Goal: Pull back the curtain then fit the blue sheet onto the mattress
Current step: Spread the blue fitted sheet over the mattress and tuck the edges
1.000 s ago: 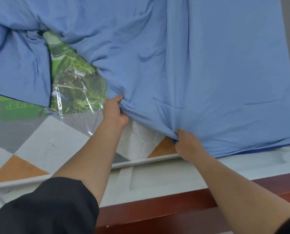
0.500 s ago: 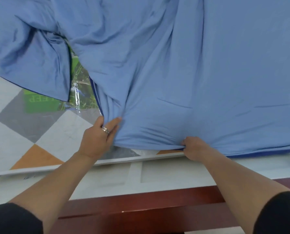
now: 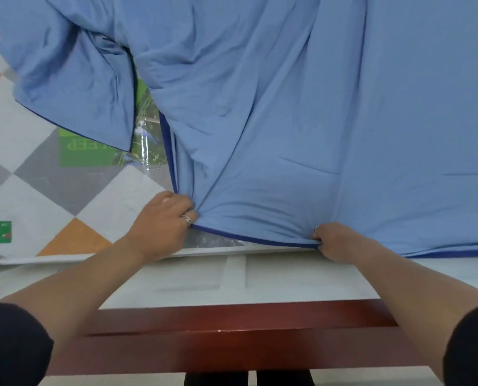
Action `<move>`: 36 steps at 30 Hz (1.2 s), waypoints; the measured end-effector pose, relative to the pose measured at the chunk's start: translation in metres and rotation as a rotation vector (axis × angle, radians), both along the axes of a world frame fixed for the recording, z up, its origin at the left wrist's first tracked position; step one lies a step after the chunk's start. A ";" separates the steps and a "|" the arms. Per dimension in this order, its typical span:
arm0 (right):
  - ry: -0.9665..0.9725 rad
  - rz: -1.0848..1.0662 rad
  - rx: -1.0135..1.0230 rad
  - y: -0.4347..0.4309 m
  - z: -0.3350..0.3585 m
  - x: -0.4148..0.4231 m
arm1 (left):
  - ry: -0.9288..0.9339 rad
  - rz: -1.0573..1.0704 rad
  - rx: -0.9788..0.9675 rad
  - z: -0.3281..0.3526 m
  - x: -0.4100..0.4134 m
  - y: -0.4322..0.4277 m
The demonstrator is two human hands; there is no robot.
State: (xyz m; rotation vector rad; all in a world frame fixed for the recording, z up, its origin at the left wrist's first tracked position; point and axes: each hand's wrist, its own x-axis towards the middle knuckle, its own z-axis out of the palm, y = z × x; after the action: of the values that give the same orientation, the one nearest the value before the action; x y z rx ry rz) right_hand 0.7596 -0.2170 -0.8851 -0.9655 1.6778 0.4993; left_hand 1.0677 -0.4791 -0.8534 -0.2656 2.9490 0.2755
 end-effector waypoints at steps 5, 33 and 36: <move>0.006 0.085 0.054 -0.001 0.000 0.004 | -0.757 -0.099 0.133 0.000 0.017 0.018; -0.129 -0.226 -0.278 -0.261 0.051 0.210 | -0.598 0.687 0.670 -0.001 0.119 -0.047; -0.027 -0.299 -0.302 -0.299 0.022 0.252 | -0.498 0.678 0.604 -0.017 0.132 -0.087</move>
State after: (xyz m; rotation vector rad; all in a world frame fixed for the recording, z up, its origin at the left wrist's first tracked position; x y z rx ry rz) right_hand 1.0121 -0.5157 -0.8627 -0.9062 1.8669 0.0334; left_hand 1.1999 -0.5660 -0.8707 -1.0476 2.0744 0.9847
